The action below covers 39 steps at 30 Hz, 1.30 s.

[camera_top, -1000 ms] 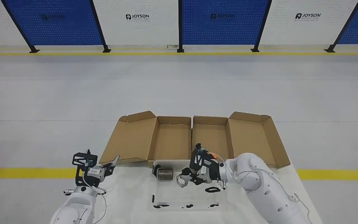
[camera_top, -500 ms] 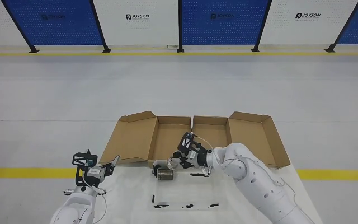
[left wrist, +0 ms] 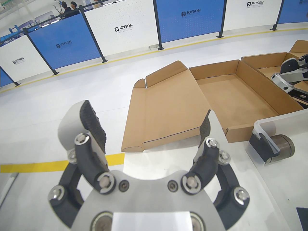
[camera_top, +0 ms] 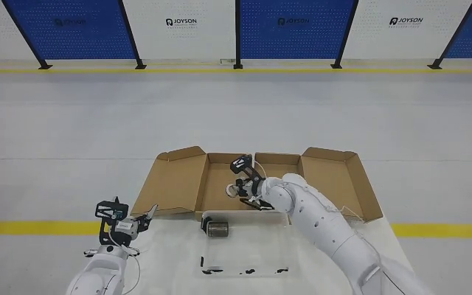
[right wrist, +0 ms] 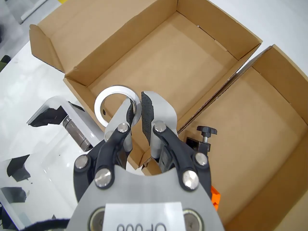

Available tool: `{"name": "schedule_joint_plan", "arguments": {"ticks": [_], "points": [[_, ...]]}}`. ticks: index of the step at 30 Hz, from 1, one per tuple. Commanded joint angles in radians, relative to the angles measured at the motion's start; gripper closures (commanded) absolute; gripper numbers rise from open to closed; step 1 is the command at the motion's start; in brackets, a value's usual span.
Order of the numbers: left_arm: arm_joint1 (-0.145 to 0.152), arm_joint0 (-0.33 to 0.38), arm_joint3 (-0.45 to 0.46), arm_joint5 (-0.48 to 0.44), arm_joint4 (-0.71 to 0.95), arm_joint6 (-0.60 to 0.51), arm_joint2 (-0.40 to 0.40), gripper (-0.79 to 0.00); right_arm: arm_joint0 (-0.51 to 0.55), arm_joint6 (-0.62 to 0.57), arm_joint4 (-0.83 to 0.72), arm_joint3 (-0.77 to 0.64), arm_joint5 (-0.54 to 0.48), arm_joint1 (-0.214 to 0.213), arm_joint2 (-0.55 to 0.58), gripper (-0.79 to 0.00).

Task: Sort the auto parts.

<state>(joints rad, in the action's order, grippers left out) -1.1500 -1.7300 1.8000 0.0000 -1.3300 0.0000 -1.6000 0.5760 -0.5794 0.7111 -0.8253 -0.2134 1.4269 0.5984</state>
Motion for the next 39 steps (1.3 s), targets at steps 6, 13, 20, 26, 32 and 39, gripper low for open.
{"name": "schedule_joint_plan", "arguments": {"ticks": [6,13,20,26,32,39], "points": [[0.000,0.000,0.000,0.000,0.000,0.000,0.000,-0.785,-0.031,0.036,-0.015,0.097,-0.011,0.045,-0.020,-0.449],[0.000,0.000,0.000,0.000,0.000,0.000,0.000,-0.785,-0.009,0.152,-0.021,0.042,-0.348,0.024,0.019,-0.382],[0.000,0.000,0.000,0.000,0.000,0.000,0.000,-0.785,0.117,0.146,0.117,-0.228,-0.491,-0.054,0.088,-0.360],[0.000,0.000,0.000,0.000,0.000,0.000,0.000,-0.785,0.211,-0.013,0.182,-0.397,-0.494,-0.093,0.107,-0.363],[0.000,0.000,0.000,0.000,0.000,0.000,0.000,-0.785,0.228,-0.082,0.229,-0.418,-0.434,-0.094,0.090,-0.360],[0.000,0.000,0.000,0.000,0.000,0.000,0.000,-0.785,0.200,-0.103,0.339,-0.367,-0.300,-0.068,0.035,-0.388]]}}
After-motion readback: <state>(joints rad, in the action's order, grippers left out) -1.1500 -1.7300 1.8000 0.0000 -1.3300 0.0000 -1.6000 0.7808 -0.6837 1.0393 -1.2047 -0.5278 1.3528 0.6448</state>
